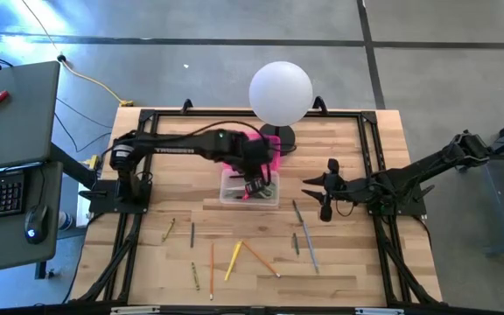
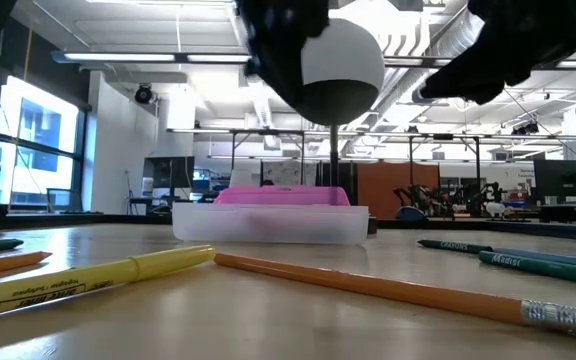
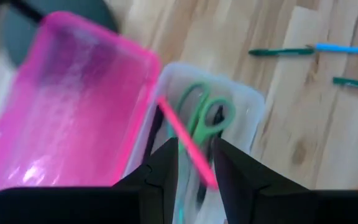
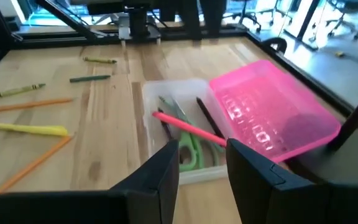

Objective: Pick & place school supplies into a supply box
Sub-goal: Put the top green crayon into the pink supply box

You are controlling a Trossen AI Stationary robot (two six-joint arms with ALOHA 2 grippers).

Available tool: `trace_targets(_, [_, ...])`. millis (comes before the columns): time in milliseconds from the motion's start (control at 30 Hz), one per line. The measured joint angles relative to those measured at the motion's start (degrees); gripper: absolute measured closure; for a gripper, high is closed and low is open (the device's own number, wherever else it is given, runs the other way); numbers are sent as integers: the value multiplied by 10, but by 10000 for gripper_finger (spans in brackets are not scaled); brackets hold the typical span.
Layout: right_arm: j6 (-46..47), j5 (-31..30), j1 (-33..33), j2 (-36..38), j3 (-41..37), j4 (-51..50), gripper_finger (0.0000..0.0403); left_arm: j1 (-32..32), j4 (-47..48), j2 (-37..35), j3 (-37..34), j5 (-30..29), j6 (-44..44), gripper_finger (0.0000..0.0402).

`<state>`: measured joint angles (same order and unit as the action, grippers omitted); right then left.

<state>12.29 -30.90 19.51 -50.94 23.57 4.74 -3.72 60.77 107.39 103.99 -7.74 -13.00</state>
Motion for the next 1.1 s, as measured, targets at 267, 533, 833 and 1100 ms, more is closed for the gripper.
trace_targets(267, [98, 10, 0, 0, 84, -187, 299, 19, 175, -5, 105, -162, -83, 268])
trace_targets(533, [154, 38, 22, -2, 120, -244, 319, 91, 295, -15, 107, -285, -233, 268])
trace_targets(833, [209, -42, 72, -5, 119, -284, 320, 241, 292, -84, -53, -366, -481, 268])
trace_targets(1100, [208, -55, 88, -5, 119, -285, 320, 368, 282, -164, -321, -340, -856, 268])
